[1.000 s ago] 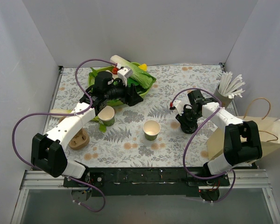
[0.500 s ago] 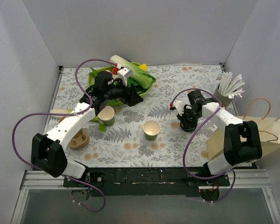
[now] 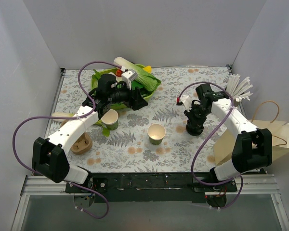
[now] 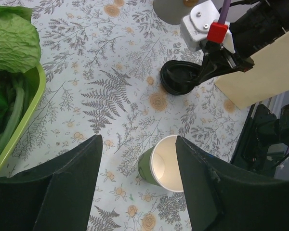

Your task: Pack the takeout coffee

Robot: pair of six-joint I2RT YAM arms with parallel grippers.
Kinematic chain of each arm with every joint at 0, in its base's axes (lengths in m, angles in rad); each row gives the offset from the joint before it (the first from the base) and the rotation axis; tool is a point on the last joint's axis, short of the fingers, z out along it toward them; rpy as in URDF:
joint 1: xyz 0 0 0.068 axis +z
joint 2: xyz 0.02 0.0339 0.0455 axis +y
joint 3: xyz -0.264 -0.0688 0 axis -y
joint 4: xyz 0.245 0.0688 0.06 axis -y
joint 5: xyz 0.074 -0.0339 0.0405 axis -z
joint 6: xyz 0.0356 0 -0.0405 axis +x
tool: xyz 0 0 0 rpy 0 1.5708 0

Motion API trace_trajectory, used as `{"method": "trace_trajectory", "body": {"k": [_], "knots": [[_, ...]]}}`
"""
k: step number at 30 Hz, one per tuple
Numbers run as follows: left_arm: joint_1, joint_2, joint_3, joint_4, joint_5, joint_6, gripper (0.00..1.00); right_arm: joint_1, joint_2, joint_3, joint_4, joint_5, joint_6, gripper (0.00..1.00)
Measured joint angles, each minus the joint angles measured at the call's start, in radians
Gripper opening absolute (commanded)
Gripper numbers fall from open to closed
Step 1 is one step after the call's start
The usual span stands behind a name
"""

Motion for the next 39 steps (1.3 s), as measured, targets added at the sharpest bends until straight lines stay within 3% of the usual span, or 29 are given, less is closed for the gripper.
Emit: {"method": "trace_trajectory", "body": {"k": [8, 14, 21, 26, 29, 39], "knots": [[0.0, -0.003, 0.0, -0.039, 0.045, 0.074, 0.62, 0.0, 0.0, 0.266, -0.127, -0.171, 0.042, 0.01], [0.0, -0.064, -0.021, -0.116, 0.083, 0.154, 0.63, 0.0, 0.007, 0.456, -0.202, -0.523, 0.062, 0.01], [-0.006, -0.083, 0.031, -0.271, 0.075, 0.346, 0.66, 0.013, 0.159, 0.462, -0.223, -0.909, 0.108, 0.01], [-0.012, -0.088, 0.063, -0.364, 0.068, 0.466, 0.71, 0.031, 0.219, 0.367, -0.029, -1.09, 0.325, 0.01], [-0.025, -0.11, 0.05, -0.383, 0.054, 0.5, 0.77, 0.055, 0.236, 0.333, 0.044, -1.147, 0.419, 0.01], [-0.093, -0.196, -0.096, -0.285, 0.002, 0.512, 0.78, 0.131, 0.259, 0.227, 0.198, -1.213, 0.591, 0.01]]}}
